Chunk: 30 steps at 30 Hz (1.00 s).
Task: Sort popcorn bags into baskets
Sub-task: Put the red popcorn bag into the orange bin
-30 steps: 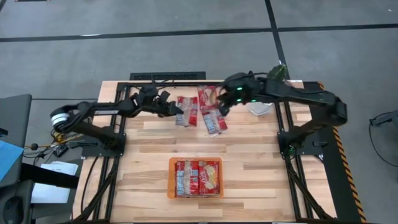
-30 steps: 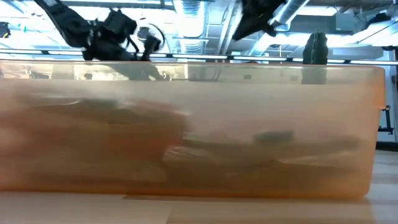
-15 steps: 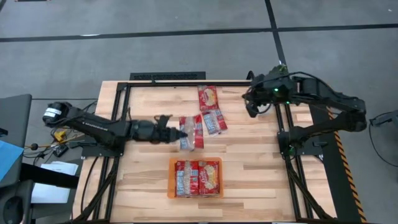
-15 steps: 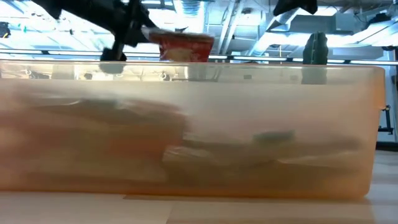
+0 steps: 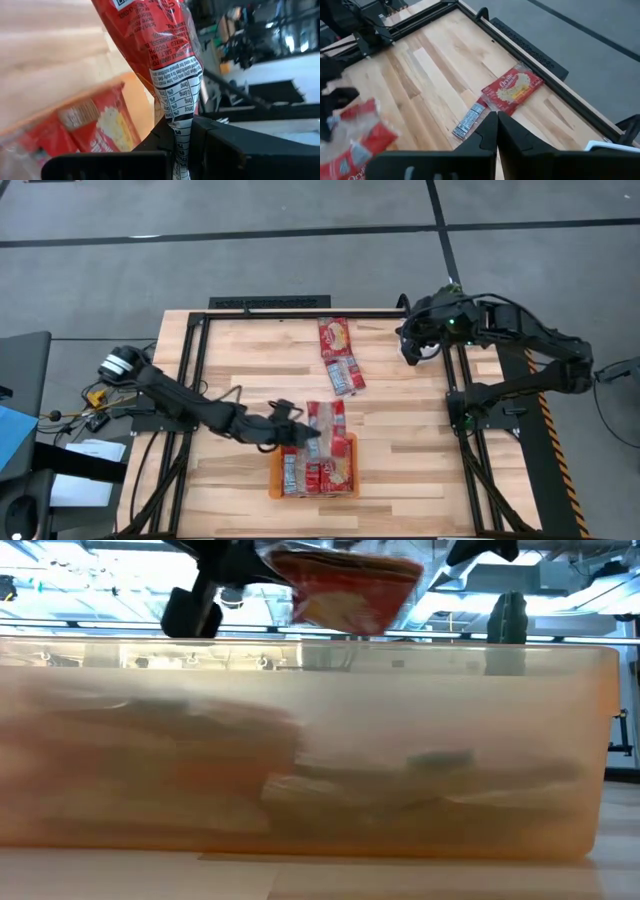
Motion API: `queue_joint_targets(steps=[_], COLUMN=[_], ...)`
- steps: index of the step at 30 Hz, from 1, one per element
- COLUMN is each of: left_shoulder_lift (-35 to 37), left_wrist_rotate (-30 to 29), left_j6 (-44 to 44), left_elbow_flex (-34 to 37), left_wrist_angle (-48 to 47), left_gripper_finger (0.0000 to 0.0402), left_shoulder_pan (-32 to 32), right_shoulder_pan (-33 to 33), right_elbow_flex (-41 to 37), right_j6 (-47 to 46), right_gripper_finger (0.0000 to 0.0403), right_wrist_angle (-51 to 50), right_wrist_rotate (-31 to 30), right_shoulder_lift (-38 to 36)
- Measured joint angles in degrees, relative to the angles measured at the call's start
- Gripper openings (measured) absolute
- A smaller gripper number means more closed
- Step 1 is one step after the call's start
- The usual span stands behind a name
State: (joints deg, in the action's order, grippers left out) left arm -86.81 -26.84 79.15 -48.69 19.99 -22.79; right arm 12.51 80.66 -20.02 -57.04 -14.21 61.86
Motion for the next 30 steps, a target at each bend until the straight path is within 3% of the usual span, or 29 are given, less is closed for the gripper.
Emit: queue_joint_targets(steps=[9, 16, 30], left_shoulder_lift=[-10.8, -14.5, -14.6], left_wrist_rotate=[1.2, 1.1, 4.0], left_j6=[4.9, 9.2, 11.0], left_elbow_flex=[-7.0, -7.6, -7.6], left_wrist_angle=[0.1, 0.1, -1.7], left_gripper_finger=[0.0, 0.0003, 0.0094], left_shoulder_pan=[-2.9, -4.2, -4.1], right_shoulder_pan=[0.0, 0.0, 0.0], right_elbow_flex=[0.0, 0.0, 0.0], right_j6=[-0.9, -1.2, -1.5], right_gripper_finger=[0.0015, 0.0031, 0.0018], right_wrist_angle=[-0.4, -0.5, -0.9], right_wrist_rotate=[-1.1, -1.3, -1.3], right_shoulder_lift=[1.0, 1.6, 1.6])
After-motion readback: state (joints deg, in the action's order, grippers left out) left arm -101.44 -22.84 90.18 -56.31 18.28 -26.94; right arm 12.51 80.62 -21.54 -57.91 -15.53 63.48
